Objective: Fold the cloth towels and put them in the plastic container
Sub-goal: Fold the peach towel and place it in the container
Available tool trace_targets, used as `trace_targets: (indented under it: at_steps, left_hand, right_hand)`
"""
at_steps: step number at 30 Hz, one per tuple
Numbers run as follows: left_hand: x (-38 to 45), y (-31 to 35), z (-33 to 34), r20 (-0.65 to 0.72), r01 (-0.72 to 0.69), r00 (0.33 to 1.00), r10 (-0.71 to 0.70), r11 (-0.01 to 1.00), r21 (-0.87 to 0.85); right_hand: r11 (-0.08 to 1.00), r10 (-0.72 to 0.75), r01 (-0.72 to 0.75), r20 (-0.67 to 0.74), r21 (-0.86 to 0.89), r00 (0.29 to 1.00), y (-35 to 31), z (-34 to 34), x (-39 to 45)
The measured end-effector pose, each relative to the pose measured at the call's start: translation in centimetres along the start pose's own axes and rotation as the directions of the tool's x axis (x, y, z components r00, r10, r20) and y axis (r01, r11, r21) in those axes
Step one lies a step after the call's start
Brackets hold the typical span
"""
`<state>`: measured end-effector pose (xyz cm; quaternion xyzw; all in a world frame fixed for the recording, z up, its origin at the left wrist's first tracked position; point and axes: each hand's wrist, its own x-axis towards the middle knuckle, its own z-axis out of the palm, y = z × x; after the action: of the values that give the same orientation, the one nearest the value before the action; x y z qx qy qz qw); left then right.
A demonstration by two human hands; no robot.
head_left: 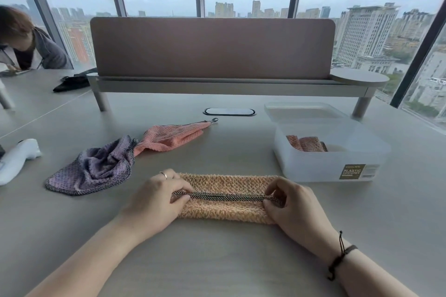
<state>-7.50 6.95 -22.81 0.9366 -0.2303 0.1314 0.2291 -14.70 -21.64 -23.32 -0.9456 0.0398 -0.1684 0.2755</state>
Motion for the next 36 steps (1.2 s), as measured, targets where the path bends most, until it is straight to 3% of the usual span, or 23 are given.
trace_targets:
  at_steps: [5, 9, 12, 16, 18, 20, 25, 31, 33, 36]
  left_hand:
    - [-0.7, 2.5, 0.3, -0.131, -0.174, 0.969, 0.21, 0.953, 0.248]
    - [-1.5, 3.9, 1.5, 0.006, -0.111, 0.993, 0.116, 0.934, 0.339]
    - [-1.2, 4.0, 1.6, 0.065, -0.053, 0.997, 0.033, 0.939, 0.34]
    - [0.4, 3.2, 1.4, 0.209, -0.008, 0.977, -0.051, 0.961, 0.275]
    - [1.3, 2.7, 1.7, 0.336, -0.032, 0.94, -0.052, 0.97, 0.24]
    - [2.1, 2.1, 2.2, 0.413, -0.071, 0.91, -0.02, 0.976, 0.205]
    - [4.2, 0.7, 2.9, 0.475, -0.129, 0.879, 0.047, 0.981, 0.141]
    - [4.8, 2.3, 2.7, 0.398, -0.119, 0.915, 0.064, 0.986, 0.116]
    - [4.7, 2.9, 2.6, 0.425, -0.098, 0.904, 0.051, 0.991, 0.09]
    - [4.1, 3.5, 3.5, 0.495, -0.124, 0.869, 0.018, 0.975, 0.182]
  right_hand:
    - [0.972, -0.162, 0.156, -0.019, -0.174, 0.987, -0.3, -0.1, -0.6]
    - [0.943, -0.225, 0.224, 0.025, -0.248, 0.974, -0.9, 0.0, -1.3]
    - [0.929, -0.322, 0.328, 0.061, -0.174, 0.945, -2.1, 0.2, -2.4]
    - [0.862, -0.501, 0.507, 0.172, 0.01, 0.848, -3.7, 0.1, -2.2]
    - [0.871, -0.492, 0.485, 0.137, 0.086, 0.86, -3.6, -0.2, -0.8]
    - [0.896, -0.442, 0.442, 0.164, 0.038, 0.882, -3.0, -0.3, 0.7]
    - [0.893, -0.285, 0.415, 0.498, -0.172, 0.819, -1.7, 0.9, 1.3]
    - [0.896, -0.211, 0.366, 0.487, -0.25, 0.848, -3.2, 1.5, -1.1]
    - [0.907, -0.187, 0.34, 0.482, -0.251, 0.856, -3.6, 1.6, -1.7]
    - [0.91, -0.179, 0.336, 0.501, -0.243, 0.847, -4.2, 1.6, -2.3]
